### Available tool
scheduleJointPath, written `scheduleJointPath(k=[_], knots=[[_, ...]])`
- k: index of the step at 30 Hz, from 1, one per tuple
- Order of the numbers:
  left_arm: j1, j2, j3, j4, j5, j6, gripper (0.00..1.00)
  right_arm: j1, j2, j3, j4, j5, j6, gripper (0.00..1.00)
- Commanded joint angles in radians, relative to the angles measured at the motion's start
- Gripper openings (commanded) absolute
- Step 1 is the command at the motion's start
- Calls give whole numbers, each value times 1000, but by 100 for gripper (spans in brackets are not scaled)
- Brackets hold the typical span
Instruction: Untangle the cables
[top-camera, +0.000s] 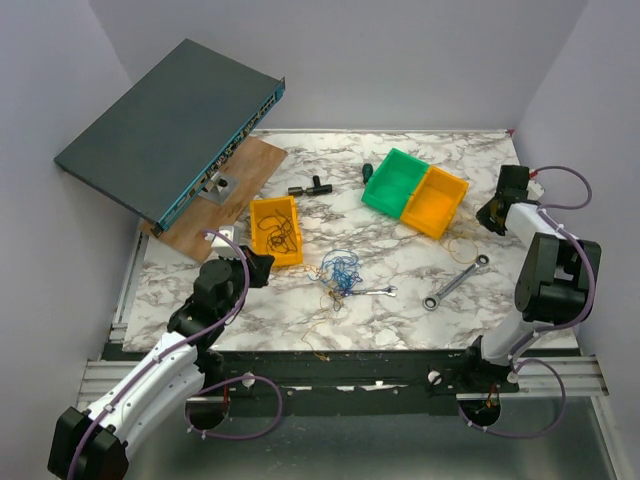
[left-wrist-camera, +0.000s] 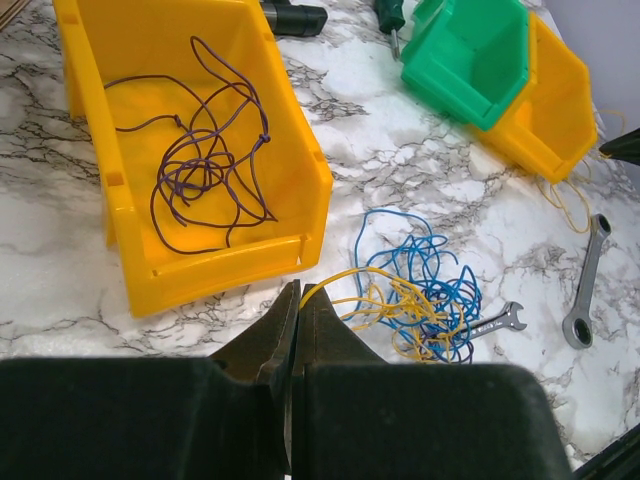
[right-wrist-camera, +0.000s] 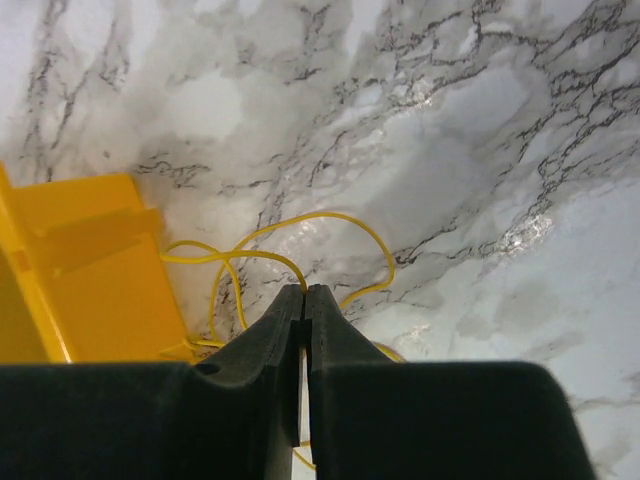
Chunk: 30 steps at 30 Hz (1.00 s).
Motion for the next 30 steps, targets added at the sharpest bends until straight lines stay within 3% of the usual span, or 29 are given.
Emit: scheduleJointPath(k=[1, 3, 4, 7, 15, 19, 23, 27, 30], knots=[[0, -22, -10, -12, 11, 6, 0, 3, 26, -25, -28, 31, 1, 19], [0, -21, -11, -11, 11, 6, 0, 4, 29, -41, -22, 30, -4, 57], [0, -20, -11, -11, 11, 6, 0, 4, 32, -40, -25, 24, -2, 64], [0, -15, -8, -12, 13, 6, 0, 4, 38, -27, -36, 27, -4, 69], [0, -28, -10, -17, 10, 4, 0, 6, 105, 34, -51, 132, -41, 71], [0, -23, -10, -15, 11, 4, 0, 7, 135, 62, -43, 106, -18, 82], [0, -26, -10, -18, 11, 4, 0, 15, 173, 89, -39, 130, -20, 81], [1, -26, -11, -18, 8, 4, 0, 15, 202, 108, -55, 142, 11, 83], [0, -25, -11, -17, 7, 6, 0, 15, 178, 96, -65, 130, 76, 90]])
